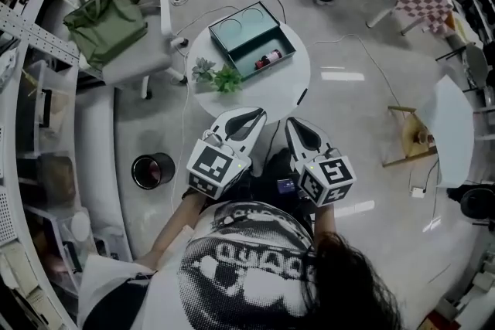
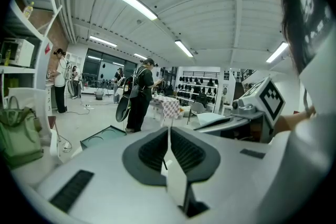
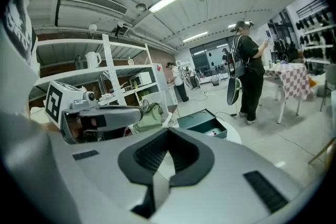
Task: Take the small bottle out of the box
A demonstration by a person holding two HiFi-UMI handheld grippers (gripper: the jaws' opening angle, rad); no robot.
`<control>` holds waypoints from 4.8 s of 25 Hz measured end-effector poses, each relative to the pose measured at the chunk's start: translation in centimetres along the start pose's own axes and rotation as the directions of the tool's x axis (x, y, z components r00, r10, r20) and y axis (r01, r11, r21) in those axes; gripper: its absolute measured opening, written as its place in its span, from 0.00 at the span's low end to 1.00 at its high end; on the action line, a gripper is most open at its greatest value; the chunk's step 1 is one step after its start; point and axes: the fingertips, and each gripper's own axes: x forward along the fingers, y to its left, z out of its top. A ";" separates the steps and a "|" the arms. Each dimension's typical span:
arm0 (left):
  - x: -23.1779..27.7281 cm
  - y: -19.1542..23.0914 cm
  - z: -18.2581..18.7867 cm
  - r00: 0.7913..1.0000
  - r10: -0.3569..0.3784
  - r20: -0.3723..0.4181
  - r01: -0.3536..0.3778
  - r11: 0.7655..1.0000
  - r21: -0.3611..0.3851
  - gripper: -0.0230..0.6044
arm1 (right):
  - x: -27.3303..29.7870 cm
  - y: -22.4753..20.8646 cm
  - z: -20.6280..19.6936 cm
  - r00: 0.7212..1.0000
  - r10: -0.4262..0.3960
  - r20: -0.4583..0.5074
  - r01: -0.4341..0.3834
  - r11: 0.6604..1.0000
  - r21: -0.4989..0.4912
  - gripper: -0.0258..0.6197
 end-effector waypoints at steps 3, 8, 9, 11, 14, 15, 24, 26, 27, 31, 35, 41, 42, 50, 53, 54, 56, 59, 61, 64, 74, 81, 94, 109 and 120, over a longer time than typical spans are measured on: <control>0.1 0.6 -0.9 0.999 0.029 -0.014 -0.030 0.999 -0.020 0.07 | 1.2 -0.1 -0.4 0.999 0.041 -0.022 -0.041 0.999 0.000 0.04; 0.9 3.0 -1.9 0.992 0.123 -0.041 -0.125 0.991 -0.049 0.07 | 3.8 -1.1 0.2 0.991 0.125 -0.037 -0.126 0.992 -0.027 0.04; 1.2 3.5 -1.8 0.988 0.147 -0.041 -0.149 0.987 -0.056 0.07 | 4.2 -1.5 0.5 0.989 0.143 -0.041 -0.144 0.989 -0.035 0.04; 1.9 4.5 -1.4 0.980 0.196 -0.034 -0.198 0.978 -0.063 0.07 | 5.1 -2.6 1.2 0.983 0.175 -0.051 -0.177 0.983 -0.050 0.04; 3.4 6.1 -0.6 0.964 0.264 -0.024 -0.265 0.961 -0.078 0.07 | 6.7 -4.7 2.7 0.974 0.215 -0.068 -0.220 0.972 -0.079 0.04; 4.0 6.6 -0.4 0.958 0.286 -0.024 -0.287 0.954 -0.084 0.07 | 7.3 -5.4 3.1 0.970 0.230 -0.075 -0.236 0.968 -0.090 0.04; 8.9 8.0 1.5 0.902 0.430 -0.043 -0.432 0.893 -0.123 0.07 | 11.9 -11.2 6.5 0.917 0.376 -0.132 -0.392 0.912 -0.126 0.04; 9.4 8.0 1.4 0.885 0.462 -0.052 -0.465 0.876 -0.129 0.07 | 12.7 -12.0 6.3 0.900 0.408 -0.155 -0.427 0.896 -0.120 0.04; 9.6 8.1 1.4 0.876 0.479 -0.057 -0.482 0.866 -0.132 0.07 | 13.1 -12.3 6.2 0.892 0.421 -0.167 -0.442 0.889 -0.121 0.04; 9.5 8.8 1.3 0.838 0.541 -0.071 -0.545 0.823 -0.157 0.07 | 15.0 -13.4 5.6 0.863 0.453 -0.223 -0.488 0.862 -0.137 0.04; 9.5 9.6 1.3 0.808 0.583 -0.080 -0.587 0.788 -0.186 0.07 | 17.1 -14.6 4.7 0.835 0.467 -0.290 -0.523 0.837 -0.159 0.05; 9.4 10.3 1.2 0.774 0.628 -0.081 -0.630 0.749 -0.205 0.07 | 20.9 -16.0 2.3 0.765 0.481 -0.429 -0.608 0.758 -0.235 0.09; 9.4 10.4 1.1 0.767 0.637 -0.082 -0.638 0.741 -0.210 0.07 | 21.7 -16.1 1.8 0.747 0.484 -0.456 -0.629 0.737 -0.247 0.09; 9.6 11.3 0.0 0.732 0.675 -0.098 -0.675 0.695 -0.247 0.07 | 28.2 -16.7 -4.6 0.561 0.434 -0.705 -0.792 0.529 -0.304 0.18; 9.5 11.4 -0.7 0.719 0.685 -0.115 -0.688 0.679 -0.255 0.07 | 29.5 -17.0 -7.3 0.449 0.381 -0.808 -0.859 0.433 -0.273 0.21; 9.4 11.4 -0.8 0.715 0.689 -0.120 -0.692 0.674 -0.259 0.07 | 29.9 -17.1 -8.0 0.418 0.359 -0.834 -0.875 0.406 -0.263 0.22; 9.2 11.1 -1.1 0.707 0.695 -0.127 -0.699 0.662 -0.269 0.07 | 30.6 -17.6 -9.2 0.368 0.308 -0.877 -0.900 0.356 -0.253 0.23; 8.8 10.8 -1.4 0.698 0.703 -0.134 -0.707 0.649 -0.282 0.07 | 31.2 -18.2 -10.6 0.294 0.228 -0.928 -0.933 0.281 -0.226 0.26; 8.8 10.9 -1.5 0.695 0.707 -0.136 -0.711 0.644 -0.284 0.07 | 31.3 -18.6 -11.4 0.240 0.181 -0.954 -0.950 0.246 -0.193 0.28; 8.9 11.0 -1.6 0.692 0.710 -0.132 -0.712 0.639 -0.290 0.07 | 30.9 -18.9 -12.1 0.179 0.141 -0.974 -0.967 0.208 -0.148 0.28; 8.9 12.0 -2.2 0.674 0.729 -0.120 -0.723 0.618 -0.309 0.07 | 32.8 -19.0 -10.7 0.282 0.155 -0.947 -0.944 0.223 -0.245 0.33; 8.6 12.4 -2.7 0.658 0.742 -0.126 -0.735 0.598 -0.320 0.07 | 32.9 -18.7 -10.5 0.282 0.119 -0.952 -0.947 0.192 -0.257 0.35; 7.9 12.6 -3.8 0.620 0.771 -0.145 -0.761 0.547 -0.349 0.07 | 31.9 -19.4 -14.9 0.167 -0.033 -0.985 -0.985 0.026 -0.168 0.37; 6.9 12.3 -4.9 0.628 0.764 -0.150 -0.754 0.550 -0.359 0.07 | 32.5 -18.9 -14.1 0.260 0.047 -0.965 -0.946 0.210 -0.245 0.36; 3.7 10.0 -6.0 0.602 0.780 -0.174 -0.774 0.515 -0.368 0.07 | 32.5 -16.4 -12.3 0.294 0.263 -0.919 -0.810 0.578 -0.094 0.35</control>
